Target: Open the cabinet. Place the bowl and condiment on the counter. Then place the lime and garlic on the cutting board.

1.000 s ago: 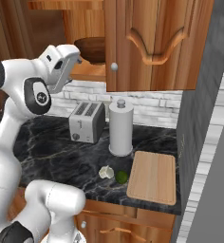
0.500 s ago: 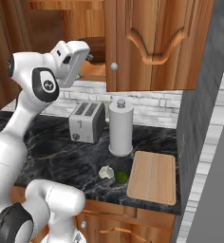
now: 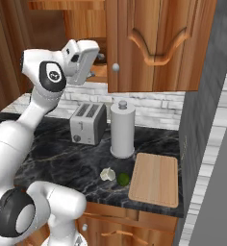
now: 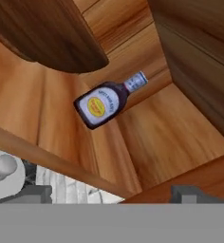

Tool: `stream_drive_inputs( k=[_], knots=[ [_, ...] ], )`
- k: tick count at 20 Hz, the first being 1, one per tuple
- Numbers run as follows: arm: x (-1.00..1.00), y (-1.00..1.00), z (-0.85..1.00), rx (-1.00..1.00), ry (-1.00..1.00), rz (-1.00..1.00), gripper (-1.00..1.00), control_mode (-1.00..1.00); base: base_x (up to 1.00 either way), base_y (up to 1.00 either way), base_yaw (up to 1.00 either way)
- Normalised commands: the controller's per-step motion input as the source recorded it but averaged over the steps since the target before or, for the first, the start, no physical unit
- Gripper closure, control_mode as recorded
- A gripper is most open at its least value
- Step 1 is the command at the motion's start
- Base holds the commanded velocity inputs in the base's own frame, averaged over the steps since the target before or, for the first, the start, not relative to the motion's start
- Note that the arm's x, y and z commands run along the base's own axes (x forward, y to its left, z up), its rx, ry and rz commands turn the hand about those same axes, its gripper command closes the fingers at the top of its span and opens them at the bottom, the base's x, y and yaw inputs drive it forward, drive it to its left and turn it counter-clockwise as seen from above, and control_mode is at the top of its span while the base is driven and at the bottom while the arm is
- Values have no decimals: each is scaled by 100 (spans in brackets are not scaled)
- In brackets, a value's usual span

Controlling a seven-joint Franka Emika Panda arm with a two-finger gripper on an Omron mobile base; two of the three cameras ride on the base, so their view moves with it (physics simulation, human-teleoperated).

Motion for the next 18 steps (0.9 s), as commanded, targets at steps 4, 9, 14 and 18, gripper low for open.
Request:
stream_drive_inputs(
  k=[4, 9, 14, 18],
  knots=[
    [16, -27, 0, 0, 0, -19, -100, -100, 0, 0, 0],
    [2, -35, 7, 0, -3, -21, -100, -100, 0, 0, 0],
    [0, -37, 9, 0, -4, -17, -100, -100, 0, 0, 0],
    [0, -30, 6, 0, -3, -11, -100, -100, 0, 0, 0]
  ],
)
